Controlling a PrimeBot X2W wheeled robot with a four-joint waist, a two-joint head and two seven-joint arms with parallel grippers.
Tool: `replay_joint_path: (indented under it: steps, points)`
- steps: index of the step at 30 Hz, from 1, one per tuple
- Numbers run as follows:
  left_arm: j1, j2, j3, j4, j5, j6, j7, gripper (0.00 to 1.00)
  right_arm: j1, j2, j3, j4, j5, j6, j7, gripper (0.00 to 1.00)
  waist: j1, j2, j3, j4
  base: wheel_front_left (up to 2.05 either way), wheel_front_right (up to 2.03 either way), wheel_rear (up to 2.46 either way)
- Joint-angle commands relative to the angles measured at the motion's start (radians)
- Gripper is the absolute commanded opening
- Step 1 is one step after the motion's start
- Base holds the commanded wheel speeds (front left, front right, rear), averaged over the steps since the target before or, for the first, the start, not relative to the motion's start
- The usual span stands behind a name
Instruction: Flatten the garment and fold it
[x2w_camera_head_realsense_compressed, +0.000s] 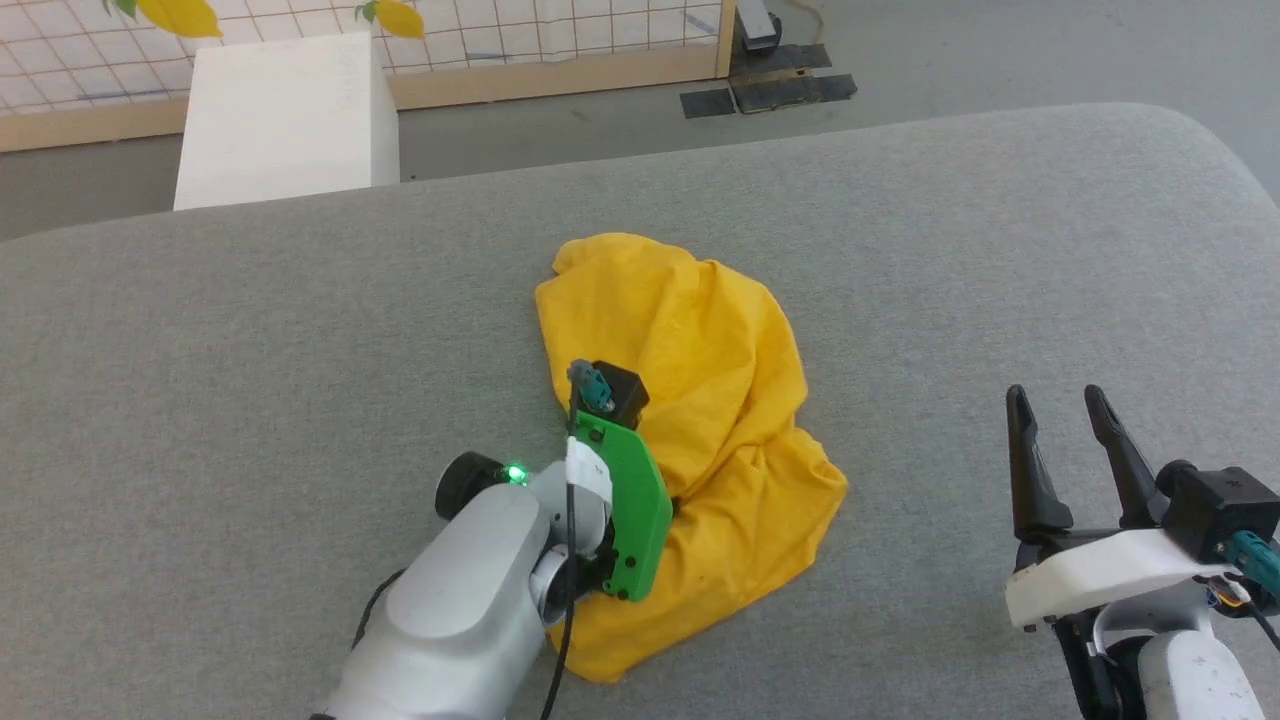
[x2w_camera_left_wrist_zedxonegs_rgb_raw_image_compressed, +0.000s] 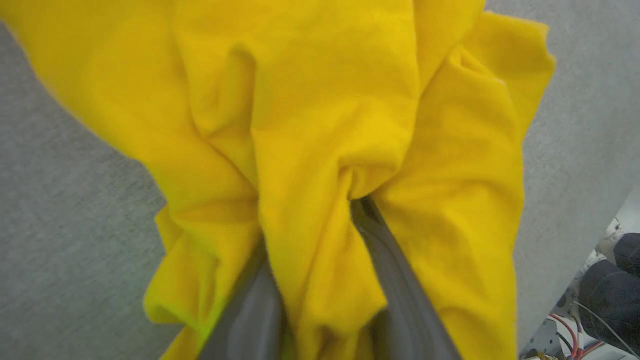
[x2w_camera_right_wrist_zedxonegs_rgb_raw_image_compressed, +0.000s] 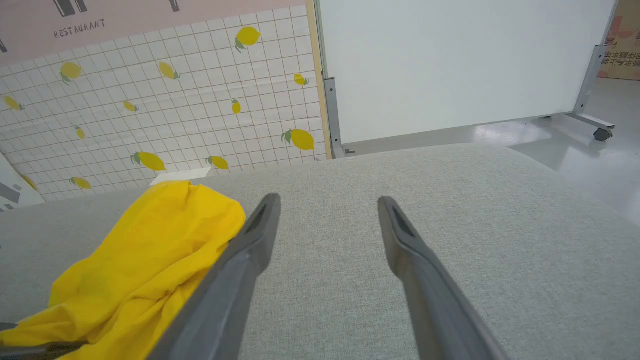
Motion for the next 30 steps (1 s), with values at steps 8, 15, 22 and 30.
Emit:
replay_joint_path:
  steps: [8,15,22,30]
  points:
    - [0.039,0.048,0.165,-0.188,-0.025,0.052,-0.408,1.0,-0.003,0.0,-0.001,-0.005,-0.006,-0.001,-0.001,1.0,0.0,-0.0001,-0.017,0.041,0.0,0.0,0.0]
    - [0.117,0.122,0.296,-0.31,0.024,0.123,-0.758,1.0,0.0,0.0,-0.007,-0.034,-0.025,-0.001,0.009,1.0,0.0,-0.0001,-0.025,0.089,0.0,0.0,0.0]
    - [0.234,0.171,0.363,-0.364,0.081,0.132,-0.816,1.0,0.002,0.0,0.003,-0.053,-0.037,-0.001,0.026,1.0,0.0,-0.0001,-0.032,0.123,0.0,0.0,0.0]
    - [0.386,0.131,0.466,-0.46,0.162,0.112,-0.818,1.0,0.007,0.0,0.018,-0.066,-0.05,-0.001,0.045,1.0,0.0,-0.0001,-0.029,0.15,0.0,0.0,0.0]
